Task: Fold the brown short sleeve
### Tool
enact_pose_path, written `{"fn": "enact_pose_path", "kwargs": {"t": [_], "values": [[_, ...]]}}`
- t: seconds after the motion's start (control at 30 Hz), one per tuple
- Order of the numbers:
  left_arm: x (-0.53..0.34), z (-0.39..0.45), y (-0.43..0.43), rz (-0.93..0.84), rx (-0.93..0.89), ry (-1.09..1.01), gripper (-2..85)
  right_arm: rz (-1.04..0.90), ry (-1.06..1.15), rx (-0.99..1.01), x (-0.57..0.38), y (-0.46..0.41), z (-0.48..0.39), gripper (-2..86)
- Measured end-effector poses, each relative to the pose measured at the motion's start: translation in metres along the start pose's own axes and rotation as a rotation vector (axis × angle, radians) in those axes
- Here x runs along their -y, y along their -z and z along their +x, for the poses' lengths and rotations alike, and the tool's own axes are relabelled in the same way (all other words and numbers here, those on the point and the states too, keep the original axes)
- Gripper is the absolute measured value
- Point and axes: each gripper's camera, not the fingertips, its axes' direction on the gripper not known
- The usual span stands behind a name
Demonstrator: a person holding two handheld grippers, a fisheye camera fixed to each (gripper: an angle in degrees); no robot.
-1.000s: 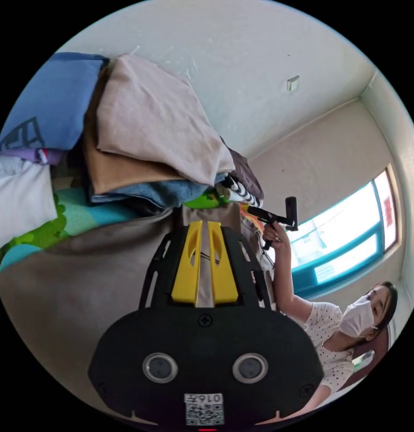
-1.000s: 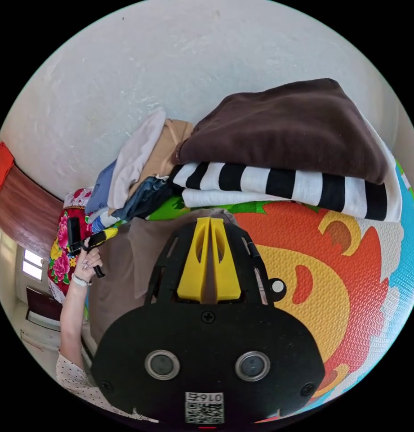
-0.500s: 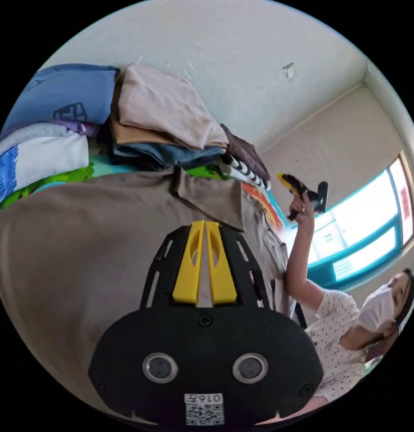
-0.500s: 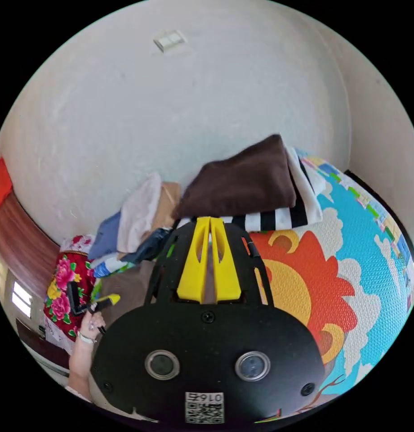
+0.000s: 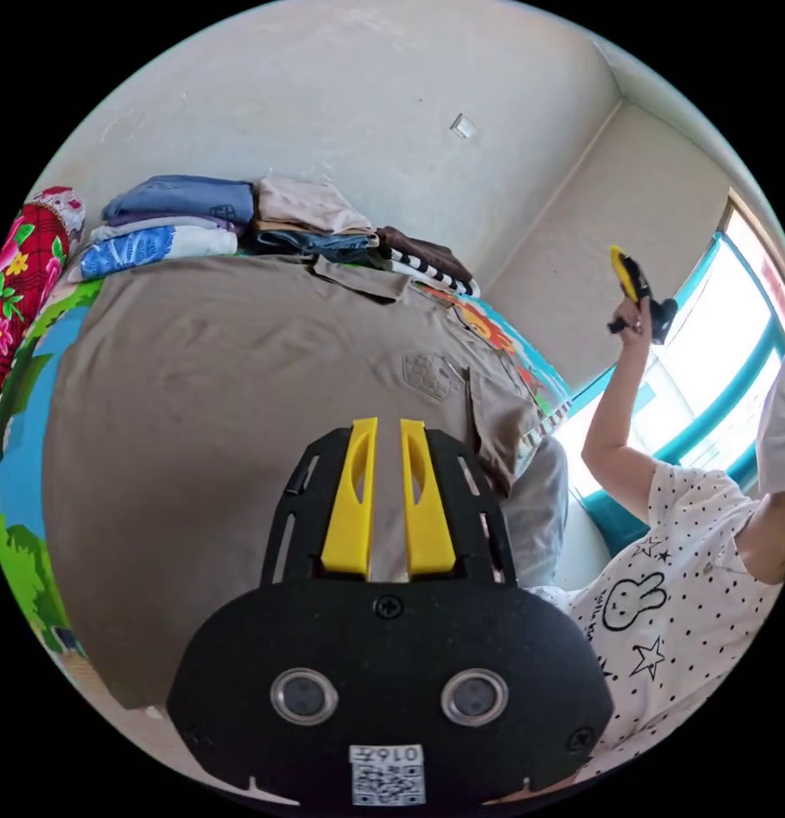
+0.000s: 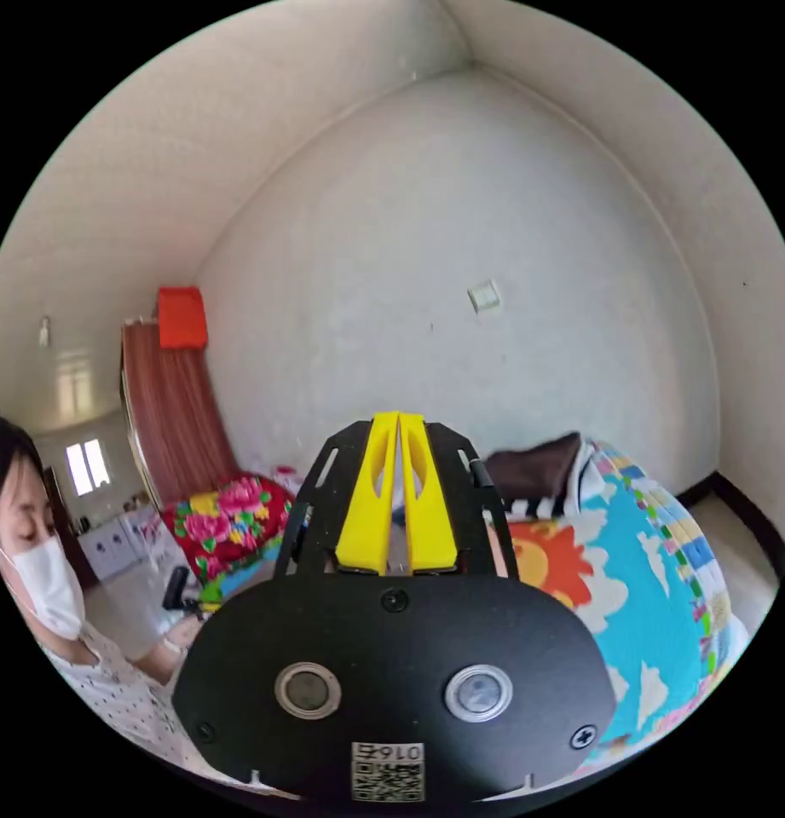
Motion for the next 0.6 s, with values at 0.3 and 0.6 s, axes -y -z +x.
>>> {"fn": "enact_pose_path", "kwargs": {"t": [0.3,0.6], "values": [[-0.065,0.128,-0.09,-0.15,-0.13,-0.305,7.3,-0.546,0.186,-0.127,-0.213,-0.034,-0.058,12.2],[-0.154,0.137,-0.106,-0.17,-0.019,-0.224,8.3,-0.499,0.315,-0.125,-0.242,-0.027,-0.077,11.3]]}}
